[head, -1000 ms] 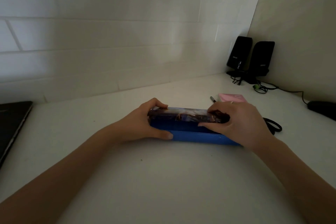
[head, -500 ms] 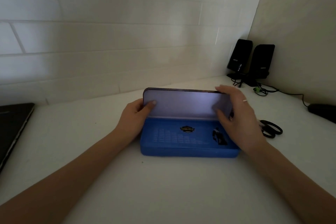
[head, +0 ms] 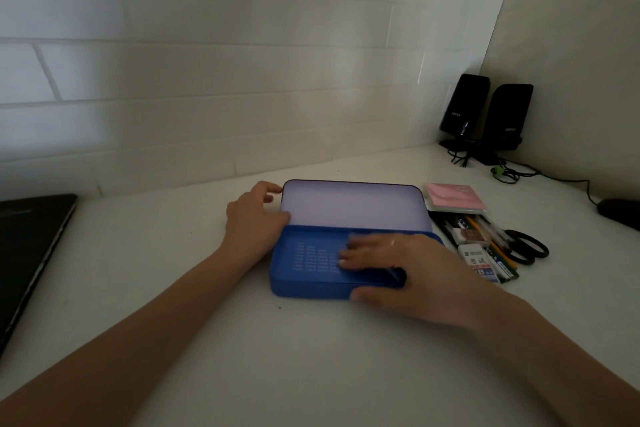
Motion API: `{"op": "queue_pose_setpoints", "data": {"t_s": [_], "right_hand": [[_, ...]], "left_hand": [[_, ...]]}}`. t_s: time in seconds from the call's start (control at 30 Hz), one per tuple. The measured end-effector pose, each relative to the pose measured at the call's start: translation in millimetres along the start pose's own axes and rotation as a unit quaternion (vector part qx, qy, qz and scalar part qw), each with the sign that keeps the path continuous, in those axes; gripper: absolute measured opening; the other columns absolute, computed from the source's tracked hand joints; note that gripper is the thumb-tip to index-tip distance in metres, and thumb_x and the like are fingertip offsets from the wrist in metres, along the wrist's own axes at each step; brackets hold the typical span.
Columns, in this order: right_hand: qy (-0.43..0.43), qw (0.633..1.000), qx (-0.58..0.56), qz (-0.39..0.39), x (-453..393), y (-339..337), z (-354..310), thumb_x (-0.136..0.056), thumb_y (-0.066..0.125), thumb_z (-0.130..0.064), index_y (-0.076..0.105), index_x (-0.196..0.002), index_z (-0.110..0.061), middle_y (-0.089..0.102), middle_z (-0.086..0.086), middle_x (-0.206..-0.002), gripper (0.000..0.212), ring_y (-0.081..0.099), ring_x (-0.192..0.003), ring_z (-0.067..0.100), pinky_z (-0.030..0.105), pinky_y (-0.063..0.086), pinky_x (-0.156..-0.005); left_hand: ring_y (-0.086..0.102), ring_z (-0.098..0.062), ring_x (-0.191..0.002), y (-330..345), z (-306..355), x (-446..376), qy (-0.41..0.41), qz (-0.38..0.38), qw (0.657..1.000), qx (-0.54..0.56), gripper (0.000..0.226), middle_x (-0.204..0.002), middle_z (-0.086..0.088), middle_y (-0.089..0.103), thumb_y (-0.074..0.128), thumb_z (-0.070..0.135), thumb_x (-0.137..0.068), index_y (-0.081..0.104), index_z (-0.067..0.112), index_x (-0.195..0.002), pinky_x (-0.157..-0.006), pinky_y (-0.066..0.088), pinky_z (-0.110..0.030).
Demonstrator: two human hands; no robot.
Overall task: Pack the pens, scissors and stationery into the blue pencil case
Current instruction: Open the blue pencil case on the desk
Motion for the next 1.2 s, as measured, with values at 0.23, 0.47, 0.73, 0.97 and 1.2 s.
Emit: {"op": "queue_pose_setpoints", "data": {"t_s": [0.23, 0.47, 0.73, 0.97, 1.2], "right_hand": [[0.084, 0.991, -0.036, 0.101, -9, 20, 0, -0.085, 0.063, -0.03, 0.07, -0.1, -0.036, 0.067, -0.027, -0.106, 0.017, 0.059, -0.106, -0.004, 0.026, 0.047, -0.097], [0.136, 0.981, 0.002, 0.14, -11, 21, -6, -0.083, 0.064, -0.033, 0.07, -0.092, -0.038, 0.066, -0.022, -0.096, 0.011, 0.054, -0.088, -0.003, 0.01, 0.037, -0.081], [0.177, 0.97, -0.078, 0.15, -13, 17, -10, -0.079, 0.071, -0.025, 0.077, -0.088, -0.028, 0.06, -0.03, -0.075, 0.011, 0.056, -0.073, -0.012, -0.001, 0.039, -0.071], [0.179, 0.962, -0.147, 0.147, -15, 15, -14, -0.074, 0.075, -0.019, 0.077, -0.078, -0.025, 0.062, -0.026, -0.067, 0.007, 0.058, -0.073, -0.013, -0.001, 0.041, -0.067], [0.102, 0.982, -0.063, 0.142, -16, 28, -22, -0.085, 0.064, -0.01, 0.074, -0.092, -0.022, 0.048, -0.025, -0.079, 0.017, 0.044, -0.082, -0.004, 0.001, 0.03, -0.078]], "left_hand": [[0.061, -0.018, -0.095, -14, -11, -12, -0.004, 0.005, 0.999, 0.049, 0.034, -0.111, -0.004, 0.066, 0.058, 0.013, -0.084, 0.062, 0.03, -0.113, -0.084, 0.045, -0.029], [0.049, -0.008, -0.107, -18, -7, -13, 0.015, -0.069, 0.993, 0.091, 0.038, -0.119, 0.006, 0.056, 0.047, 0.005, -0.09, 0.057, 0.018, -0.125, -0.091, 0.031, -0.019], [0.05, -0.006, -0.104, -20, -8, -12, 0.032, -0.098, 0.992, 0.067, 0.045, -0.117, 0.006, 0.052, 0.053, 0.008, -0.09, 0.048, 0.018, -0.133, -0.09, 0.032, -0.019], [0.055, -0.006, -0.084, -17, -7, -12, 0.065, -0.083, 0.994, 0.022, 0.047, -0.125, 0.0, 0.052, 0.05, 0.011, -0.092, 0.043, 0.019, -0.137, -0.072, 0.039, -0.013], [0.056, -0.014, -0.099, -16, -8, -13, 0.066, -0.072, 0.994, 0.045, 0.051, -0.139, -0.004, 0.05, 0.05, 0.008, -0.091, 0.038, 0.018, -0.14, -0.087, 0.038, -0.023]]}}
Point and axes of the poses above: each hand's wrist, its own x-axis away from the middle knuckle, its own y-axis out of the palm, z = x × y, the point moved 1 cm from there along -x, towards the middle knuckle
